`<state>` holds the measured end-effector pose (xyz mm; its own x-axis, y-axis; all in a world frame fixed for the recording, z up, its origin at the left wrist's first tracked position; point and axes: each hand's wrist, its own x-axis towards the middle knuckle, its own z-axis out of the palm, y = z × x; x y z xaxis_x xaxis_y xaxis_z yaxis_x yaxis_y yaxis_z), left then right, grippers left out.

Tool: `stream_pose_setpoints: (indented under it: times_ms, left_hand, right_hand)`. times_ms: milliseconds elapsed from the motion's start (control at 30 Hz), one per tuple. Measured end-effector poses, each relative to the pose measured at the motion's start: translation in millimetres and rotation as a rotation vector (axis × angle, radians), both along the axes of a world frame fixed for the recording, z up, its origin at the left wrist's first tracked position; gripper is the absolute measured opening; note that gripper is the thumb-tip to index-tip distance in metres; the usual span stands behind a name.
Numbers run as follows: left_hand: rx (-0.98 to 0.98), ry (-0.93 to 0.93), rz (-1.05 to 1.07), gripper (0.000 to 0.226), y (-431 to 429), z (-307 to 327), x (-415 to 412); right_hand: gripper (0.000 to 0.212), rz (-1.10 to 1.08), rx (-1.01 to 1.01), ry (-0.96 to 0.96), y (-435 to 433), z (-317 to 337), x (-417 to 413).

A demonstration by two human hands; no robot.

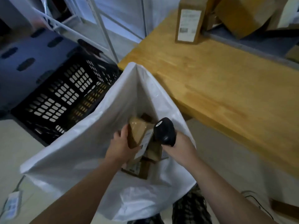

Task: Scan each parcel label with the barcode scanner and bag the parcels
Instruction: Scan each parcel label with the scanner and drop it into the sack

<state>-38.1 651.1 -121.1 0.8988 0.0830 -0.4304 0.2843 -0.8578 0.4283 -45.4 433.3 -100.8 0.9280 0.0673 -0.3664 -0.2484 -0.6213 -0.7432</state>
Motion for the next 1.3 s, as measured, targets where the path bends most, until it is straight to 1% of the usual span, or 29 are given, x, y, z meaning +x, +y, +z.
stream_pose_setpoints:
  times_ms: [67,167,233,300,400,467,533,600,667,700,833,867,933,1033,1100,1200,1300]
  left_hand:
    - [0.115,0.102,-0.165,0.1,9.6,-35.4,-4.9]
    - [0.287,0.188,-0.44,0.088,18.4,-89.6,-6.6]
    - [0.371,0.256,-0.574,0.084,18.5,-123.4,-4.9]
    - [0.402,0.322,-0.626,0.085,17.4,-157.4,-5.3]
    - [0.407,0.374,-0.597,0.088,21.1,-203.9,-10.5]
    - [0.452,0.381,-0.595,0.08,25.4,-221.4,-12.4]
    - [0.479,0.351,-0.588,0.065,27.9,-224.5,-12.0]
    - [0.448,0.281,-0.555,0.053,26.7,-214.4,-9.2]
    - [0.409,0.194,-0.519,0.045,22.3,-193.9,-4.2]
    - [0.382,0.165,-0.499,0.043,19.6,-181.0,-1.1]
    - [0.182,0.076,-0.333,0.043,5.4,-122.3,11.7]
    - [0.132,0.017,-0.287,0.043,0.5,-105.8,15.3]
    - [0.062,-0.119,-0.25,0.042,-11.7,-70.3,24.0]
    - [0.006,-0.263,-0.299,0.039,-34.9,-16.0,40.2]
    - [-0.01,-0.341,-0.347,0.039,-53.6,15.5,53.3]
    - [-0.011,-0.403,-0.415,0.044,-86.1,52.8,73.0]
    - [-0.022,-0.451,-0.47,0.045,-123.0,81.6,90.0]
  right_hand:
    - [0.017,0.108,-0.13,0.03,8.0,-15.3,-1.1]
    - [0.019,0.284,-0.36,0.058,17.7,-42.0,-1.7]
    - [0.02,0.329,-0.463,0.054,21.8,-61.0,-1.4]
    - [0.02,0.27,-0.462,0.027,23.5,-79.0,-1.2]
    - [0.023,0.166,-0.399,-0.037,25.3,-107.5,-2.1]
    - [0.025,0.144,-0.389,-0.07,25.9,-121.1,-1.7]
    - [0.027,0.135,-0.391,-0.092,24.9,-127.2,-1.5]
    - [0.025,0.118,-0.386,-0.103,23.3,-124.1,-2.7]
    - [0.021,0.105,-0.378,-0.096,20.2,-117.2,-4.9]
    - [0.022,0.094,-0.365,-0.086,19.0,-111.4,-6.3]
    - [0.035,-0.02,-0.245,-0.073,13.0,-78.9,-11.2]
    - [0.039,-0.075,-0.217,-0.075,10.2,-69.2,-12.6]
    - [0.039,-0.185,-0.192,-0.072,0.9,-47.0,-13.4]
    - [0.037,-0.282,-0.197,-0.07,-19.4,-13.2,-8.3]
    - [0.038,-0.349,-0.151,-0.098,-37.2,6.4,-1.6]
    - [0.04,-0.417,-0.134,-0.17,-67.7,33.8,7.8]
    - [0.038,-0.475,-0.118,-0.21,-98.7,61.9,17.4]
